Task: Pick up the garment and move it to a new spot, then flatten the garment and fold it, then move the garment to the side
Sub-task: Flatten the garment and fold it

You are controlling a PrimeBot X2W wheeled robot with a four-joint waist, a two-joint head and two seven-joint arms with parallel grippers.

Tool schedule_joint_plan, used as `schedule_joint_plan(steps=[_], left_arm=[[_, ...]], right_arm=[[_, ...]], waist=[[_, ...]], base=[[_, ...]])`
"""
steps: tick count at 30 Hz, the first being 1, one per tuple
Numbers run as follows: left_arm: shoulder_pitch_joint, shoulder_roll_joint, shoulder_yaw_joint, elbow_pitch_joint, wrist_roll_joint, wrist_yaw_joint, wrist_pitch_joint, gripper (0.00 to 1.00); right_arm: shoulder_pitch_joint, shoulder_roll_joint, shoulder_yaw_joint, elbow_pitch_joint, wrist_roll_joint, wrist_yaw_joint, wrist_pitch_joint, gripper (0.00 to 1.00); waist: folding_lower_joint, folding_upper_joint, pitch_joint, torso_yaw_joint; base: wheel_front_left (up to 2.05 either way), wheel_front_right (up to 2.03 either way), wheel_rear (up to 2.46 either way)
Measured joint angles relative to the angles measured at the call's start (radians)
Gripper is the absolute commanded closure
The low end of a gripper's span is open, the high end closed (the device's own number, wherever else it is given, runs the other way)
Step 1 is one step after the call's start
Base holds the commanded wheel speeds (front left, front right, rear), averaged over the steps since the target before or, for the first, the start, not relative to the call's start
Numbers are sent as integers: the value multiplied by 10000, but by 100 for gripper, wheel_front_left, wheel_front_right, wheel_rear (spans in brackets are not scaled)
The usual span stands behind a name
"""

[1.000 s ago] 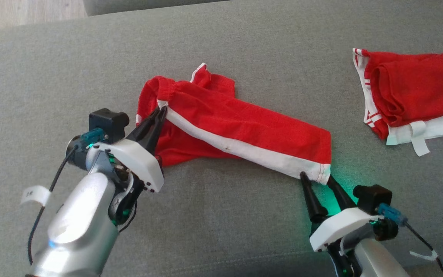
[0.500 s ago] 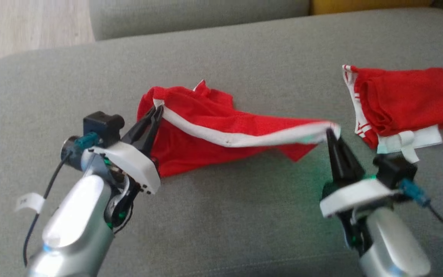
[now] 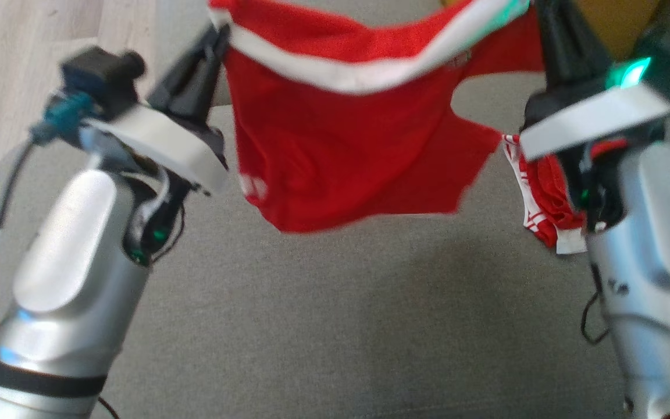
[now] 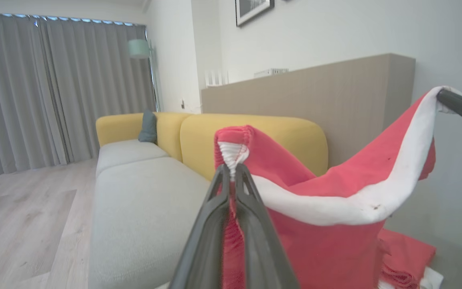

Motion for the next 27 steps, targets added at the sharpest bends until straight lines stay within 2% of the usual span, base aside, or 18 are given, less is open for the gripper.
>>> schedule_joint_plan(steps=[6, 18, 23, 27], left_arm=[[-115, -21, 504, -531, -479, 433, 190, 100], [516, 38, 1001, -1145, -1348, 832, 817, 100], [202, -46, 1198, -550, -1825, 907, 1296, 100], [-1352, -178, 1511, 485, -2121, 907, 1624, 100]], right_arm=[[-560, -56, -71, -199, 107, 0, 646, 100], [-288, 21, -222, -493, 105, 0, 1685, 100], [-523, 71, -222, 79, 207, 0, 1887, 100], [-1938, 111, -88, 1110, 184, 0, 1923, 100]], waist=[[0, 0, -298, 115], [0, 0, -136, 294], [0, 0, 340, 328], [0, 0, 1116, 338]], base=[[0, 0, 0], [0, 0, 0], [0, 0, 0], [0, 0, 0]])
